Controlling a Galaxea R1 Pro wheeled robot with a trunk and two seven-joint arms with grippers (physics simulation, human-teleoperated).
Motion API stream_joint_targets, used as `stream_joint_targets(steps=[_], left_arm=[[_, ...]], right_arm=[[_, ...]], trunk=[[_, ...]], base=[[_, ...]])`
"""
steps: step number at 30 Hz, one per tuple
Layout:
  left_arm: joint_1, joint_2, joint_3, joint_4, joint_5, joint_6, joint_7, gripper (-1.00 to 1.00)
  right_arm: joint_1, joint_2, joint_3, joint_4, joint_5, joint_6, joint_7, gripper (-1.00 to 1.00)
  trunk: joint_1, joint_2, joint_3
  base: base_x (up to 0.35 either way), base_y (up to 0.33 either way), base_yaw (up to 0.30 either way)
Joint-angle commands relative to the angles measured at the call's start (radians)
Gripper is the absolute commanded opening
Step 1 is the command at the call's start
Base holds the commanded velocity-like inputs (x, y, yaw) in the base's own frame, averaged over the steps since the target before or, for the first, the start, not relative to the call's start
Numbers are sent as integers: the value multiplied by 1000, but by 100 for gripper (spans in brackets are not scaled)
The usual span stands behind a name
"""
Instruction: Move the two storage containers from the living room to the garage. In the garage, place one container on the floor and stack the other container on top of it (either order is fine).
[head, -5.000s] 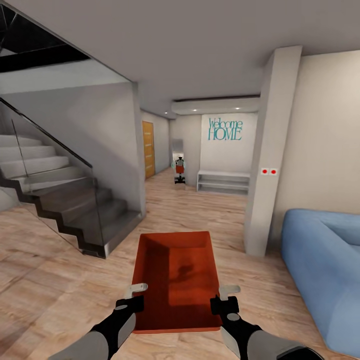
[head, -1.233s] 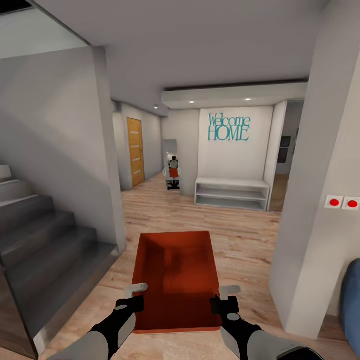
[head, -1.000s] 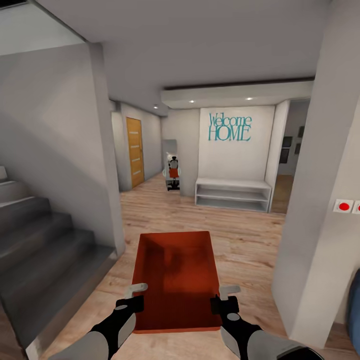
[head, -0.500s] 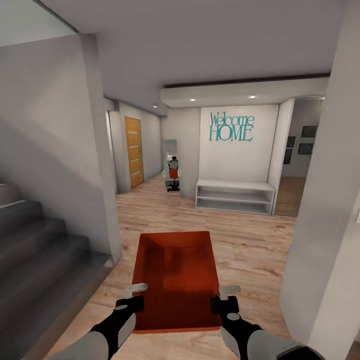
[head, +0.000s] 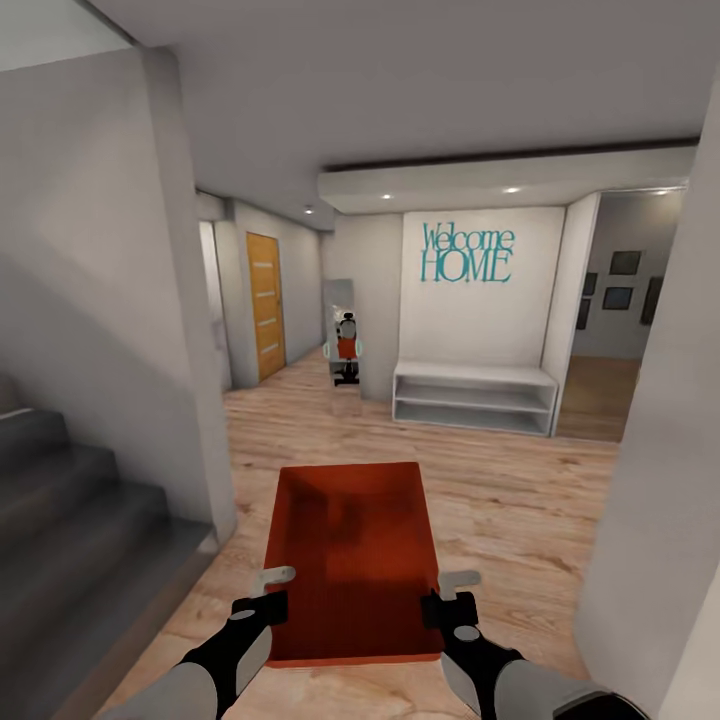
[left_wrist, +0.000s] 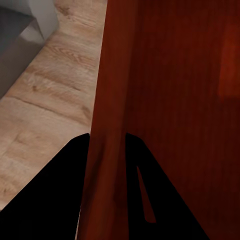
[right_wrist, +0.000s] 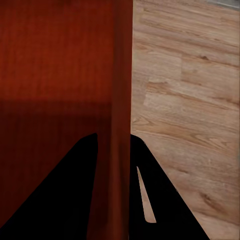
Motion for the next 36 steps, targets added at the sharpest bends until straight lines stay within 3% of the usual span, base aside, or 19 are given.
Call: stream_joint_targets(steps=[1, 36], left_arm=[[1, 6, -48, 1, 16, 1, -79, -100], [1, 8, -48, 1, 16, 1, -79, -100]], right_arm=[[-10, -2, -64, -9, 7, 0, 2, -100], [-10, -1, -64, -9, 7, 0, 1, -100]], trunk=[[1, -1, -2], [1, -1, -2]], base=[[326, 0, 0], [326, 0, 0]])
